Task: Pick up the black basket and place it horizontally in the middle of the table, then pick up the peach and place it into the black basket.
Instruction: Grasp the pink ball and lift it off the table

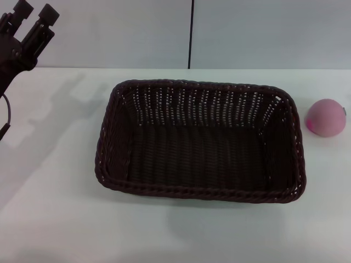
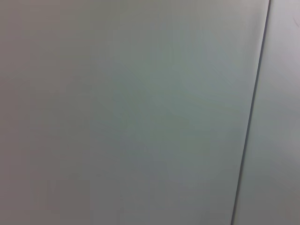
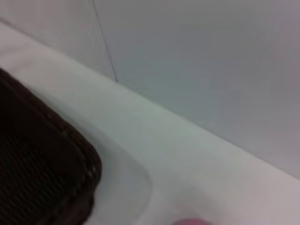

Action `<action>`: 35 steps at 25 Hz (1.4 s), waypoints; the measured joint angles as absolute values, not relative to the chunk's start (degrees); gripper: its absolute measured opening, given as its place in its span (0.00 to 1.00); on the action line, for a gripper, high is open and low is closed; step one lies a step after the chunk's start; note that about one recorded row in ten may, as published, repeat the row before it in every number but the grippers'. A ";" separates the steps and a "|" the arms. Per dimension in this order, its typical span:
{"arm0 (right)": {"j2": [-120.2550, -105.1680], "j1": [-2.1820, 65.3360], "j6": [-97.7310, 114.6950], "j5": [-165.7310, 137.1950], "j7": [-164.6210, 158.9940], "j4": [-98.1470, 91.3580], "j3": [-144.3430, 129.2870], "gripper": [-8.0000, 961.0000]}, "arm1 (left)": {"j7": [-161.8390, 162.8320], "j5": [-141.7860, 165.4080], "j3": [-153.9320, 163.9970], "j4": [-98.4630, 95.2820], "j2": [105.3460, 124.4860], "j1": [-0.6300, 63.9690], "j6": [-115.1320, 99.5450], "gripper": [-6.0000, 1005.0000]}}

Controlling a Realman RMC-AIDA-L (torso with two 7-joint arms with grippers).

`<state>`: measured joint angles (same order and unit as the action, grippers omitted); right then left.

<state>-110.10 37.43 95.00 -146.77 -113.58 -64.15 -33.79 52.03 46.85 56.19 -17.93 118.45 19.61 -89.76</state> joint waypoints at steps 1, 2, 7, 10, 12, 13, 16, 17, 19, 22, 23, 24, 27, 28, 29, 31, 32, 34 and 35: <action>-110.78 37.86 92.26 -148.03 -113.57 -63.81 -36.56 0.76 | 52.10 46.84 56.19 -17.91 118.44 19.56 -89.79 0.72; -110.78 37.86 92.26 -148.03 -113.57 -63.81 -36.56 0.76 | 52.10 46.84 56.19 -17.91 118.44 19.56 -89.79 0.72; -112.17 38.48 86.87 -148.72 -113.64 -59.55 -42.00 0.76 | 52.00 46.80 56.09 -17.08 118.49 19.31 -89.85 0.72; -112.30 38.94 85.08 -148.77 -113.57 -56.85 -43.17 0.76 | 51.95 46.78 56.01 -15.86 118.39 19.61 -89.83 0.72; -112.40 39.31 83.42 -148.80 -113.53 -54.45 -44.37 0.76 | 51.90 46.76 55.89 -15.77 118.35 19.61 -89.82 0.72; -112.45 39.53 82.57 -148.82 -113.53 -53.27 -44.88 0.76 | 51.90 46.76 55.89 -15.77 118.35 19.61 -89.82 0.72; -112.52 40.25 80.96 -149.35 -113.51 -50.32 -45.63 0.76 | 51.87 46.70 55.54 -15.74 118.32 19.56 -89.83 0.72; -112.52 40.46 80.72 -149.83 -113.51 -49.64 -45.68 0.76 | 51.87 46.70 55.54 -15.74 118.32 19.56 -89.83 0.72; -112.52 40.67 80.45 -150.47 -113.50 -49.14 -45.70 0.76 | 51.86 46.68 55.34 -15.73 118.31 19.54 -89.77 0.72; -112.75 40.83 80.14 -151.69 -113.47 -48.83 -45.96 0.76 | 51.85 46.66 55.30 -15.73 118.30 19.53 -89.76 0.71; -112.87 40.76 80.10 -151.79 -113.45 -48.92 -46.20 0.76 | 51.85 46.66 55.29 -15.73 118.29 19.54 -89.74 0.71; -112.95 40.67 80.04 -151.81 -113.44 -49.03 -46.48 0.76 | 51.85 46.66 55.29 -15.73 118.30 19.55 -89.67 0.71; -113.06 40.56 79.93 -151.84 -113.42 -49.09 -46.81 0.68 | 51.85 46.66 55.28 -15.73 118.30 19.58 -89.57 0.71; -113.08 40.56 79.93 -151.84 -113.42 -49.10 -46.82 0.60 | 51.85 46.66 55.28 -15.73 118.30 19.59 -89.55 0.71; -113.07 40.56 79.92 -151.85 -113.42 -49.10 -46.83 0.53 | 51.85 46.66 55.28 -15.73 118.29 19.59 -89.53 0.71; -113.01 40.55 79.91 -151.87 -113.32 -49.14 -46.85 0.43 | 51.85 46.66 55.28 -15.73 118.29 19.60 -89.49 0.71; -113.01 40.55 79.91 -151.87 -113.32 -49.14 -46.85 0.38 | 51.85 46.66 55.28 -15.73 118.29 19.60 -89.49 0.71; -112.97 40.50 80.01 -151.88 -112.91 -49.19 -46.84 0.28 | 51.85 46.67 55.28 -15.69 118.30 19.60 -89.40 0.71; -112.97 40.41 80.04 -151.88 -112.72 -49.29 -46.84 0.27 | 51.85 46.67 55.28 -15.67 118.30 19.60 -89.38 0.71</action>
<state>-112.97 40.41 80.04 -151.88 -112.72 -49.29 -46.84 51.85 46.67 55.28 -15.67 118.30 19.60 -89.38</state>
